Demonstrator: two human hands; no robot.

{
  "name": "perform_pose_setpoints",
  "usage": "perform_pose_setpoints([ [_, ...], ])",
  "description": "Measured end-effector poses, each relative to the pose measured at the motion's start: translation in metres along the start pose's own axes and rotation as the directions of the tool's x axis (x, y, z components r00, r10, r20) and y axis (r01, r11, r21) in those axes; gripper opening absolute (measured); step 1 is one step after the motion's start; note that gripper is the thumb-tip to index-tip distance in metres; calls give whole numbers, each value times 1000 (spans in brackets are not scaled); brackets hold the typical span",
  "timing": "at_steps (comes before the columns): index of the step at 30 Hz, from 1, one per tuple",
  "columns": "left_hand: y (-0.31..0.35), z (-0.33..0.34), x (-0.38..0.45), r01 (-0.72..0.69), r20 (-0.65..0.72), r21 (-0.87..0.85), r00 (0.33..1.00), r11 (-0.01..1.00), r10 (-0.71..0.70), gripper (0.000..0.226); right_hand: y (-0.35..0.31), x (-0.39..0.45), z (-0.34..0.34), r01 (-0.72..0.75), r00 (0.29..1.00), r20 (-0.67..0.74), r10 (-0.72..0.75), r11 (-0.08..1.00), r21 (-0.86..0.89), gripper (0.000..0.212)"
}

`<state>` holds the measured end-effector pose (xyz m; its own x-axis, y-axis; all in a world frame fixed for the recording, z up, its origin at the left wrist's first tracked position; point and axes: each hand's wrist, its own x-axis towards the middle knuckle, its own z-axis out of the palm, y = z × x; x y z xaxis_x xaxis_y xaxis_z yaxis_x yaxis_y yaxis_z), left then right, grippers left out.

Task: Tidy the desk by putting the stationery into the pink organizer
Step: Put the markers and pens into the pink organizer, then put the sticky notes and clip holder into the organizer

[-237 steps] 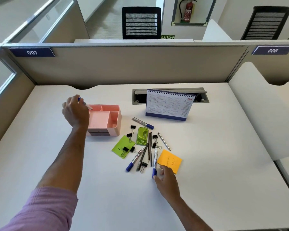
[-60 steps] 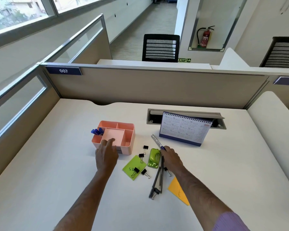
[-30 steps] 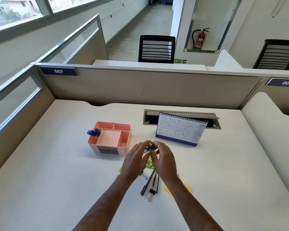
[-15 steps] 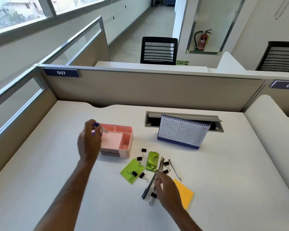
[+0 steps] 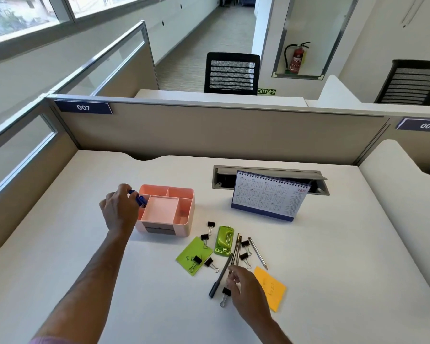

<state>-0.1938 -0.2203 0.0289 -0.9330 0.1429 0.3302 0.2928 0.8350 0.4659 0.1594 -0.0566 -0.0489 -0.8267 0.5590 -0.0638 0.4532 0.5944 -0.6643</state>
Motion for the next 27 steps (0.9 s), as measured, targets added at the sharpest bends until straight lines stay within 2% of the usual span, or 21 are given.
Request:
perform_pose_setpoints([
  [7,0,-6,-4,7,111,77,994,997,-16,22,12,-1,-4,-91,996,-13,90,994,-64,30],
  [13,12,-15,-30,26,25,-59,999,998,-25,28,35,-2,-22,-225,974,-90,208,931,-287,52],
  [17,28,-13,-58,7,10,-140,1000,990,-5,29,50,-5,-32,-341,939,-68,338,881,-328,67],
  [22,55,-5,-85,-26,35,-212,999,977,34,29,56,-5,-36,-342,930,-20,367,844,-414,58],
  [27,86,4,-116,-158,134,-244,972,957,194,23,54,0,-40,-407,904,-34,426,835,-371,43],
])
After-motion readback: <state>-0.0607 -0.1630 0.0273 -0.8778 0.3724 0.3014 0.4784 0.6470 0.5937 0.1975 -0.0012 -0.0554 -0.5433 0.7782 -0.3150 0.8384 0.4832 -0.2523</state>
